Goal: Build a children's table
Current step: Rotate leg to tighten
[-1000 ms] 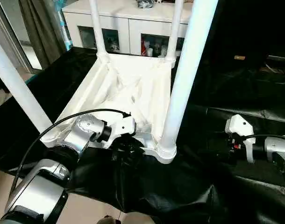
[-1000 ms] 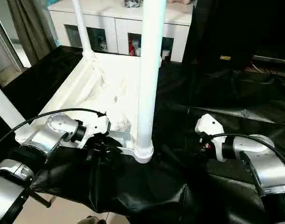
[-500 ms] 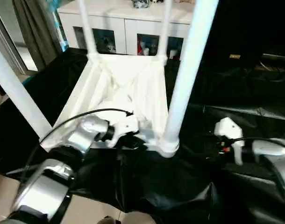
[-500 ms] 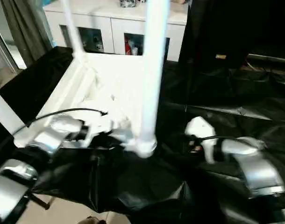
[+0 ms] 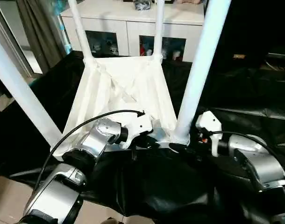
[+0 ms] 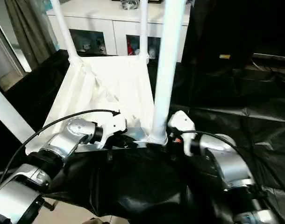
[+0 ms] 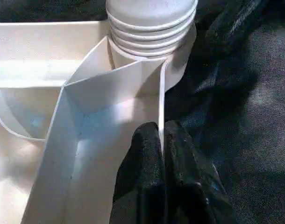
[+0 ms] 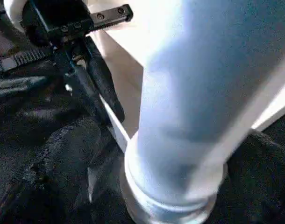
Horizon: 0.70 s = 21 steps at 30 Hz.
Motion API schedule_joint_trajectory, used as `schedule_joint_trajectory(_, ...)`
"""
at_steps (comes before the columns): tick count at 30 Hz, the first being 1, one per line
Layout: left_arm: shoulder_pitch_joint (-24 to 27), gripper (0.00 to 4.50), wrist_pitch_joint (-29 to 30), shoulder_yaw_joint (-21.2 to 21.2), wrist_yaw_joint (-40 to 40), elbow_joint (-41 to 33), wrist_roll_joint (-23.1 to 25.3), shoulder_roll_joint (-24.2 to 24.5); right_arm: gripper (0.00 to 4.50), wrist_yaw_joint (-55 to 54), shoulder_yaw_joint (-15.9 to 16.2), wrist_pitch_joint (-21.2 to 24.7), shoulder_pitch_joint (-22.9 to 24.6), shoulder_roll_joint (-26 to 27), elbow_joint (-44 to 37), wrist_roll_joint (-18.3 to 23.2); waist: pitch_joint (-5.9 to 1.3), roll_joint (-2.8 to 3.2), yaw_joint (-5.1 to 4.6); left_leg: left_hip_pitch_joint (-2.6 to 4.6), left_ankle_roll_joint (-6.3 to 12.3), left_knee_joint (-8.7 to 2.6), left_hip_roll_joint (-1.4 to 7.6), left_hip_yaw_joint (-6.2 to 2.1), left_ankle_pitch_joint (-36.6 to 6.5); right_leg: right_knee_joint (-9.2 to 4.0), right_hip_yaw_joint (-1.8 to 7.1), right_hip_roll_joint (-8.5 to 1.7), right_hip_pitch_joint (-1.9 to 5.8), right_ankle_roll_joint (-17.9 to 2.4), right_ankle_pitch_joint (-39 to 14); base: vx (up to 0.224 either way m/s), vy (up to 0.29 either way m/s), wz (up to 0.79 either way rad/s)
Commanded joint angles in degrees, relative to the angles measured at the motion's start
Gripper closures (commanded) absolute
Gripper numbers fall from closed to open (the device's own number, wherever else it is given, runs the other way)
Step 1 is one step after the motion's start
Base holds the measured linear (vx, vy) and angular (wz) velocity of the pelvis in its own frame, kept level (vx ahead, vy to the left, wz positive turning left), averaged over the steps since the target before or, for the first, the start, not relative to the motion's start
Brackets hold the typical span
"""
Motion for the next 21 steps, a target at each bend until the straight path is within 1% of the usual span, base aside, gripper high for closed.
schedule_joint_trajectory(1, 1.5, 4.5, 0.35, 1.46, 1.86, 0.27, -1.42, -0.68, 0.22, -0.25, 1.07, -0.36, -1.05, 0.56, 1.0, -0.4, -3.22, -1.94, 0.19, 0.94, 1.96, -4.19, 0.97, -0.9, -18.96, -5.56, 1.36, -2.53, 1.82, -9.24, -22.52, 0.0, 0.0, 0.0)
schedule_joint_trajectory(2, 1.57, 4.5, 0.39, 1.51, 1.78, 0.2, -1.33, -0.52, 0.4, -0.53, 1.13, -0.17, -1.39, 0.89, 1.82, -0.57, -3.19, -1.9, 0.1, 0.99, 1.81, -4.22, 0.93, -0.92, -19.35, -5.61, 1.3, -2.54, 1.72, -9.12, -23.43, 0.0, 0.0, 0.0)
schedule_joint_trajectory(3, 1.64, 4.5, 0.59, 1.69, 1.59, 0.06, -1.23, -0.2, 0.4, -0.88, 1.32, -0.21, -1.82, 1.2, 2.89, -1.18, -3.09, -1.89, 0.05, 1.03, 1.58, -4.26, 0.91, -0.93, -20.08, -5.82, 1.27, -2.58, 1.66, -8.75, -24.87, 0.0, 0.0, 0.0)
schedule_joint_trajectory(5, 1.73, 4.5, 0.84, 1.8, 1.47, -0.16, -1.17, -0.02, 0.45, -1.23, 1.39, -0.5, -2.01, 1.35, 3.4, -1.73, -3.07, -1.83, 0.05, 1.1, 1.29, -4.34, 0.96, -1.0, -20.53, -5.94, 1.3, -2.61, 1.61, -8.14, -26.11, 0.0, 0.0, 0.0)
schedule_joint_trajectory(6, 1.81, 4.5, 1.01, 1.93, 1.42, -0.36, -1.13, 0.08, 0.74, -1.24, 1.44, -0.57, -2.1, 1.47, 3.58, -1.68, -3.06, -1.79, 0.04, 1.12, 1.2, -4.35, 0.96, -1.03, -20.74, -5.95, 1.32, -2.61, 1.58, -8.0, -26.31, 0.0, 0.0, 0.0)
schedule_joint_trajectory(8, 1.92, 4.5, 1.18, 2.2, 1.28, -0.51, -1.22, 0.24, 0.83, -1.32, 1.38, -0.71, -2.21, 1.7, 3.97, -1.45, -3.15, -1.76, 0.01, 1.12, 1.15, -4.4, 0.98, -1.05, -20.82, -5.95, 1.33, -2.61, 1.59, -7.96, -26.13, 0.0, 0.0, 0.0)
schedule_joint_trajectory(9, 1.99, 4.5, 1.15, 2.37, 1.27, -0.53, -1.33, 0.3, 0.88, -1.44, 1.28, -0.67, -2.2, 1.86, 4.1, -1.27, -3.14, -1.82, -0.01, 1.0, 1.19, -4.46, 0.99, -1.04, -20.35, -5.86, 1.35, -2.52, 1.67, -8.13, -24.92, 0.0, 0.0, 0.0)
schedule_joint_trajectory(11, 2.02, 4.5, 1.09, 2.59, 1.25, -0.46, -1.55, 0.25, 1.11, -1.45, 1.3, -0.71, -2.25, 1.92, 4.23, -1.26, -3.18, -1.8, 0.02, 1.06, 1.31, -4.42, 0.99, -0.97, -20.27, -5.8, 1.39, -2.51, 1.63, -8.4, -24.17, 0.0, 0.0, 0.0)
schedule_joint_trajectory(14, 2.21, 4.5, 0.57, 3.26, 1.11, -0.42, -2.24, 0.18, 1.31, -1.53, 1.49, -1.23, -2.49, 2.19, 5.01, -1.42, -3.14, -1.78, 0.03, 1.06, 1.36, -4.42, 0.96, -0.95, -20.32, -5.86, 1.38, -2.54, 1.62, -8.46, -24.47, 0.0, 0.0, 0.0)
schedule_joint_trajectory(15, 2.28, 4.5, 0.49, 3.49, 1.14, -0.47, -2.46, 0.13, 1.45, -1.56, 1.5, -1.42, -2.54, 2.26, 5.28, -1.53, -3.16, -1.78, 0.0, 1.03, 1.33, -4.41, 0.95, -0.94, -20.22, -5.88, 1.36, -2.59, 1.66, -8.48, -24.6, 0.0, 0.0, 0.0)
schedule_joint_trajectory(16, 2.43, 4.5, 0.22, 4.01, 0.8, -0.53, -3.14, 0.02, 1.45, -1.58, 1.46, -1.49, -2.54, 2.35, 5.51, -1.54, -3.12, -1.86, -0.03, 0.99, 1.4, -4.42, 0.94, -0.93, -20.15, -5.91, 1.37, -2.55, 1.66, -8.42, -24.63, 0.0, 0.0, 0.0)
schedule_joint_trajectory(18, 2.74, 4.5, 0.09, 4.78, 0.32, -0.77, -4.15, -0.13, 1.65, -1.66, 1.44, -1.6, -2.49, 2.4, 5.77, -1.53, -3.13, -1.86, -0.06, 0.93, 1.46, -4.41, 0.89, -0.95, -20.09, -5.94, 1.31, -2.62, 1.71, -8.25, -25.26, 0.0, 0.0, 0.0)
schedule_joint_trajectory(21, 3.37, 4.5, 0.24, 5.34, -0.43, -1.29, -5.02, 0.0, 1.72, -1.77, 1.52, -1.72, -2.34, 2.32, 5.92, -1.55, -3.13, -1.79, -0.19, 0.95, 1.32, -4.57, 1.05, -1.05, -20.55, -5.87, 1.32, -2.5, 1.64, -8.24, -25.04, 0.0, 0.0, 0.0)
